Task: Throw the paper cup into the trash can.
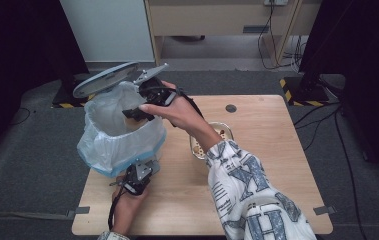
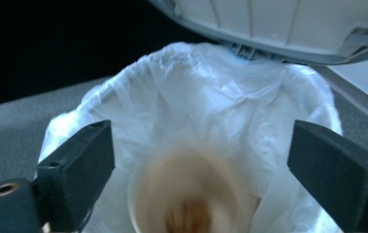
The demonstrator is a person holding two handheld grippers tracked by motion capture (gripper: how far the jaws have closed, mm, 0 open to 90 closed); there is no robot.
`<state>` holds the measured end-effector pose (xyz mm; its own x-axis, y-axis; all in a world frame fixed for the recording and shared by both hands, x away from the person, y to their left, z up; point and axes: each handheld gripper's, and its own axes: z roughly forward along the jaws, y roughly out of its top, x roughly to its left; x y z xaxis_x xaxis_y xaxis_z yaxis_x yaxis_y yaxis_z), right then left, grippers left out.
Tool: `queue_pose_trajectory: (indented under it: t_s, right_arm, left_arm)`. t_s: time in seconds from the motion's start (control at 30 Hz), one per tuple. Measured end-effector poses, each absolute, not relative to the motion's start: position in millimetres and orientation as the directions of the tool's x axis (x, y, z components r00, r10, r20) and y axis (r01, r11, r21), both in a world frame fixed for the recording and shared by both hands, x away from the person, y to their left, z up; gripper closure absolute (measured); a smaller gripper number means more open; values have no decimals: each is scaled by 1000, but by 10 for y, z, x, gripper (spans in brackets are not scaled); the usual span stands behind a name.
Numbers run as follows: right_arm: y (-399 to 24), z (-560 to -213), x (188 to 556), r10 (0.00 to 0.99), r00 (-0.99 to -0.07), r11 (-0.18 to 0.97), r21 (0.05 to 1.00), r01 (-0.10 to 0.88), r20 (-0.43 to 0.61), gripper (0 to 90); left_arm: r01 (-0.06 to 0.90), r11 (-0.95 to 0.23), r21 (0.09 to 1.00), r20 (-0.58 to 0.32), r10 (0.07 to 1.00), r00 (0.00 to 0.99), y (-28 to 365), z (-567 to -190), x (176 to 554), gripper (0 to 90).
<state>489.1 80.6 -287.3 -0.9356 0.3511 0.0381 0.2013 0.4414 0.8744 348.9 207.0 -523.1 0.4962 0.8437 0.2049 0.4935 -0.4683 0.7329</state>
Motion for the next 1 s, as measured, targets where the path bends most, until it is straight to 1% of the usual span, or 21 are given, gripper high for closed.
queue_pose_trajectory:
  t_s: [0.37,1.0]
  right_arm:
    - [490,-2869,4941,400,-915,423,876,232,49,89]
    - [133,-2935,4981,432,-900,411,876,254,58,77]
  left_arm:
    - [494,-470,732,206,843,496,2068,-5230,3489,894]
    - [493,-468,733,205,843,497,2069,-5232,3489,894]
